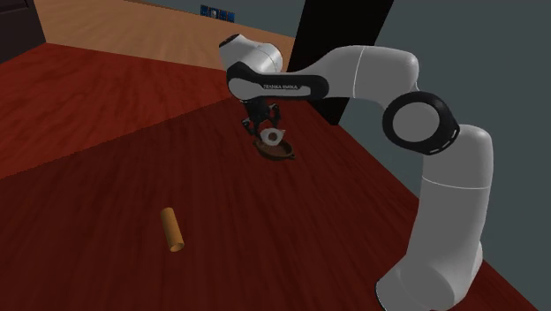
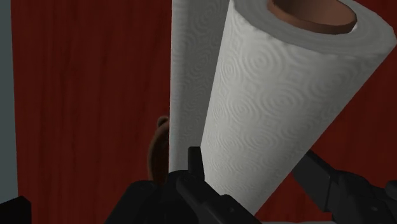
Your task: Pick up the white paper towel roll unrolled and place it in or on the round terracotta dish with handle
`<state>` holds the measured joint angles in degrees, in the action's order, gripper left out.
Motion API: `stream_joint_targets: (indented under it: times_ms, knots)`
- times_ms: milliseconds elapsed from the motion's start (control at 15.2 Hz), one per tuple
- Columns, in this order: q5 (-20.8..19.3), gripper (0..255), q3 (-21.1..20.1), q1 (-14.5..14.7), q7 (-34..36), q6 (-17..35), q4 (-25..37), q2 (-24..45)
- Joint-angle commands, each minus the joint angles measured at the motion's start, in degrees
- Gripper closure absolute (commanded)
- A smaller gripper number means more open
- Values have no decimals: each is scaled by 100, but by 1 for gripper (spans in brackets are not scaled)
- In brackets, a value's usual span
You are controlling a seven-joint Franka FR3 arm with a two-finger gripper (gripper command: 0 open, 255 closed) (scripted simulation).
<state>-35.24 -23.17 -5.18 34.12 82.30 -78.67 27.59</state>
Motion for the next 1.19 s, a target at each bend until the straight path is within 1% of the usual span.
stream_joint_targets:
  times_ms: [0,264,528,1122]
  knots:
    - [-86,255,92,-138,-241,71,146,101]
    - [-243,255,264,-358,-700,134,590,381]
    - [-398,255,440,-535,-1192,135,1243,787]
    - [-420,255,441,-632,-882,673,675,852]
